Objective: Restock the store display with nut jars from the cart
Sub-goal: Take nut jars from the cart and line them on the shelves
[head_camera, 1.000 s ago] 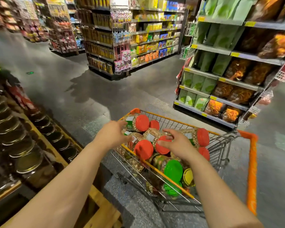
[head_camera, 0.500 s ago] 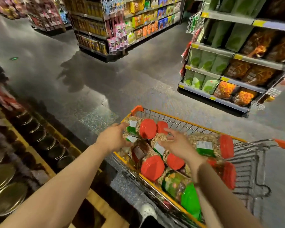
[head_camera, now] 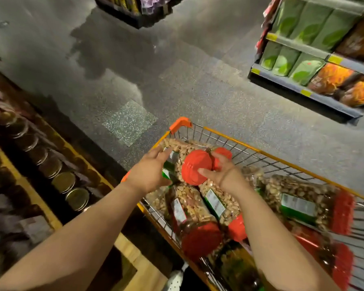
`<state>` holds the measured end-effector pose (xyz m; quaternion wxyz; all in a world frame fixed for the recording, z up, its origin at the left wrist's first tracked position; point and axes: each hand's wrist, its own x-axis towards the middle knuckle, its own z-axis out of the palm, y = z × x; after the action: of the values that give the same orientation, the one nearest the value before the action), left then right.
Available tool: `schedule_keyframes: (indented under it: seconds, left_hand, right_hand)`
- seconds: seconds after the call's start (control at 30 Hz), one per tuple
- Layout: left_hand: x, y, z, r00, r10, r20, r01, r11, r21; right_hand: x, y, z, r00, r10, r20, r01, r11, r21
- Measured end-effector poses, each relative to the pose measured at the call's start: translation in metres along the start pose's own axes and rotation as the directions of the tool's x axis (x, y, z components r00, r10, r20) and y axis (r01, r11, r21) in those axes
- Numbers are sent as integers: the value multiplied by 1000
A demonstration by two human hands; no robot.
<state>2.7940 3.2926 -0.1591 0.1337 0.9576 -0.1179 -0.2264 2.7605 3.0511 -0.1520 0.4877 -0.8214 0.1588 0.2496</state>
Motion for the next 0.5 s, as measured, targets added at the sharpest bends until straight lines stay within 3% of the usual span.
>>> schedule_keyframes:
  seconds: [0.3,0.5]
  left_hand:
    - [55,-15,36,988,156,-13,-154,984,86]
    - [66,-24,38,967,253,-26,-253,967,11]
  right_hand:
    - [49,28,16,1000,-2,25,2,1000,6]
    - [57,35,18,1000,-14,17,13,1000,8]
